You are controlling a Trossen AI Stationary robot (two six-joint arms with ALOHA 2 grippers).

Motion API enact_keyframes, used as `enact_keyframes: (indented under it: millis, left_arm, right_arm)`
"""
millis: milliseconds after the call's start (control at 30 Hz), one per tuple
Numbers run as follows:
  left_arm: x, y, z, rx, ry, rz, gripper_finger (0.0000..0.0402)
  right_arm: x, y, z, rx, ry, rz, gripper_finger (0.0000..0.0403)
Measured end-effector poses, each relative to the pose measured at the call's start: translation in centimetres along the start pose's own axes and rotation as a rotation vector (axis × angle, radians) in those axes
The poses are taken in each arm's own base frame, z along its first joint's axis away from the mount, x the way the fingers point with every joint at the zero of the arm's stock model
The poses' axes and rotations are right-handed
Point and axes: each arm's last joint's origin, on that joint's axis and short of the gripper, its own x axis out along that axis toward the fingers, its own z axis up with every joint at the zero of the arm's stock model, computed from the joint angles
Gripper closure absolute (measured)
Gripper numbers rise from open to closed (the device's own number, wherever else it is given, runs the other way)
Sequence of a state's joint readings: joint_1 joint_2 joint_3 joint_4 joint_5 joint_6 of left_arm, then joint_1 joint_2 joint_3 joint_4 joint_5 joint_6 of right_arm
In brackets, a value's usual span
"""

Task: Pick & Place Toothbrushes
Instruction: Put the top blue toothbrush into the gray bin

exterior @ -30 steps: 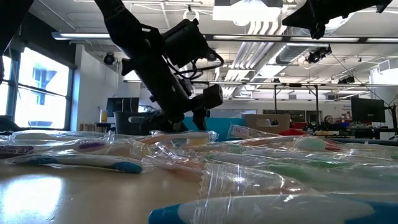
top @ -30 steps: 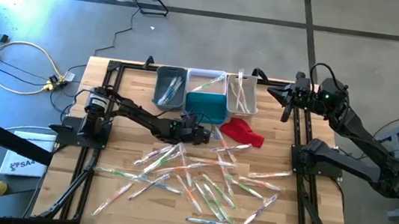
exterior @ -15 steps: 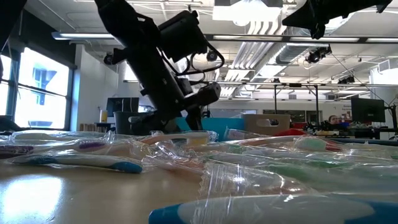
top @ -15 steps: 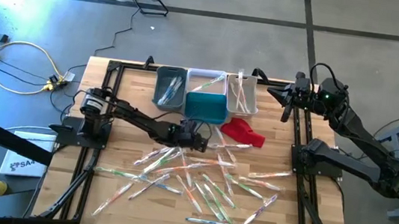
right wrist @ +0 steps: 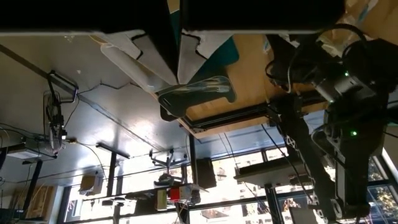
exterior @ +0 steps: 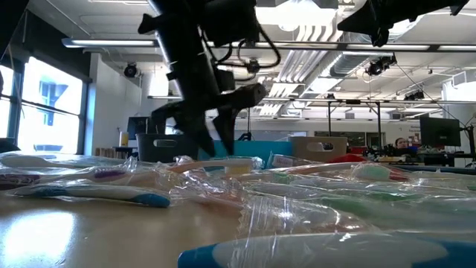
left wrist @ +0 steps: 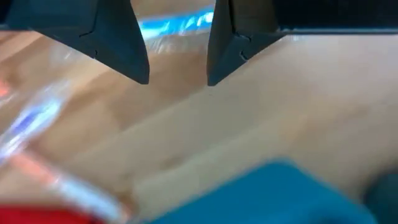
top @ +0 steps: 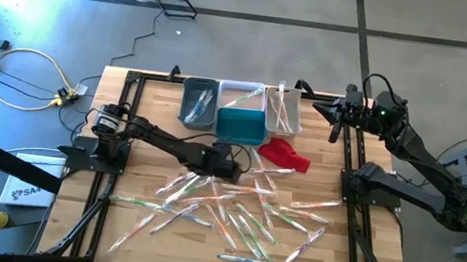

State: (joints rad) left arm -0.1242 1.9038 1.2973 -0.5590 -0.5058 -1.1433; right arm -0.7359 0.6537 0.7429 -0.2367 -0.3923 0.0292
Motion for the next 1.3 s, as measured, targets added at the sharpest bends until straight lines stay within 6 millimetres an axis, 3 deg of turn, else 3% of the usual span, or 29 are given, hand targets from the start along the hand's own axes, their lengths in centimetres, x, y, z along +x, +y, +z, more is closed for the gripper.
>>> enact_keyframes:
  millis: [200,500,700,967,1300]
  left_arm:
    - [-1.2,-1.4,2.1,0.061,-0.107,-0.022,0.0243]
    - [-2.3,-2.4,6.7,0.232,-0.121,-0.102,0.0243]
    - [-3.7,-3.3,8.4,0.362,-0.154,-0.152,0.0243]
    - [-5.0,-4.3,9.6,0.437,-0.171,-0.245,0.0243]
    - [-5.2,-4.4,9.7,0.464,-0.169,-0.269,0.0243]
  right_arm:
    - [0.0,0.0,0.0,0.000,0.001,0.001,0.0398]
    - [0.0,0.0,-0.1,0.003,0.007,0.003,0.0398]
    - [0.0,0.0,-0.8,0.030,0.074,0.002,0.0398]
    - [-0.1,0.0,-1.1,0.037,0.106,0.001,0.0398]
    - [-0.1,0.0,-1.1,0.035,0.104,-0.002,0.0398]
